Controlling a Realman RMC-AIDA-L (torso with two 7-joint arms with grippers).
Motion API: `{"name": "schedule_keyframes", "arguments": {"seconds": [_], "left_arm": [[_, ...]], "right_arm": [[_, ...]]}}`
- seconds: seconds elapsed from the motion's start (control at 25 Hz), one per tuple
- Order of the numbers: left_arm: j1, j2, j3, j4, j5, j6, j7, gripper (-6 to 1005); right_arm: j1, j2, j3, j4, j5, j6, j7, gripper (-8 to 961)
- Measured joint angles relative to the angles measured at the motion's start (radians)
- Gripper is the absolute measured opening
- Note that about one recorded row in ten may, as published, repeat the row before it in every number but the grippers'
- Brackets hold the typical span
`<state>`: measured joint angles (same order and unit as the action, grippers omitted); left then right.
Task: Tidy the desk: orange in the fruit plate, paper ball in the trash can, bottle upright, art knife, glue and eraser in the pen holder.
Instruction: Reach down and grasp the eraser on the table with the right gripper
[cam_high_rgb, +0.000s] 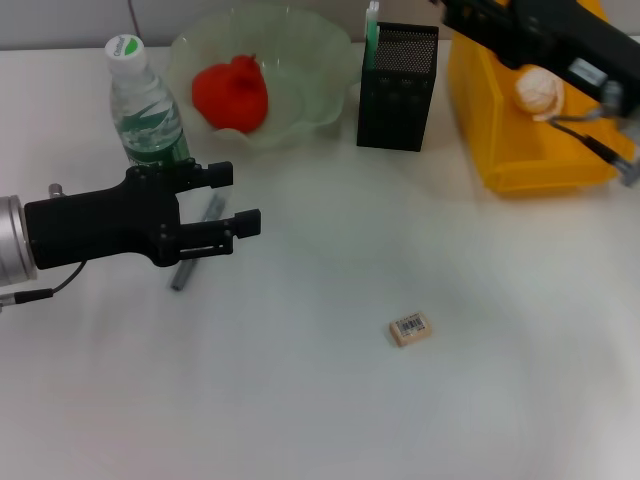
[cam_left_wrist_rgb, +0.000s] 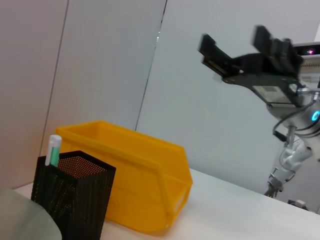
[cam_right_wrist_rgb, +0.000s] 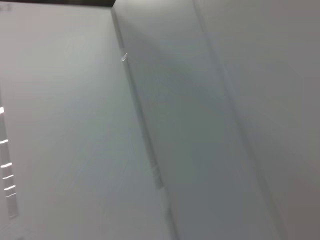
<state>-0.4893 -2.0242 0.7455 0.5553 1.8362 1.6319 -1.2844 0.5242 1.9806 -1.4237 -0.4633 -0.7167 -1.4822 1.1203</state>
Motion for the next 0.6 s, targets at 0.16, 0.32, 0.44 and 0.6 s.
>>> {"name": "schedule_keyframes", "arguments": {"seconds": [0.16, 0.32, 0.44, 0.6], "left_arm": [[0.002, 0.009, 0.000, 0.000, 0.000, 0.025, 0.000, 799], [0.002, 0.011, 0.000, 0.000, 0.005, 0.042, 0.000, 799], [0.002, 0.011, 0.000, 0.000, 0.005, 0.043, 0.001, 799], [0.002, 0.012, 0.001, 0.000, 0.005, 0.049, 0.001, 799]], "right_arm": [[-0.002, -0.060, 0.152, -0.075, -0.292, -0.113, 0.259, 742], [0.027, -0.073, 0.339, -0.199, -0.672, -0.217, 0.483, 739], [0.056, -0.061, 0.377, -0.288, -0.873, -0.244, 0.587, 736], [0.092, -0.037, 0.379, -0.354, -1.006, -0.233, 0.652, 733]]}}
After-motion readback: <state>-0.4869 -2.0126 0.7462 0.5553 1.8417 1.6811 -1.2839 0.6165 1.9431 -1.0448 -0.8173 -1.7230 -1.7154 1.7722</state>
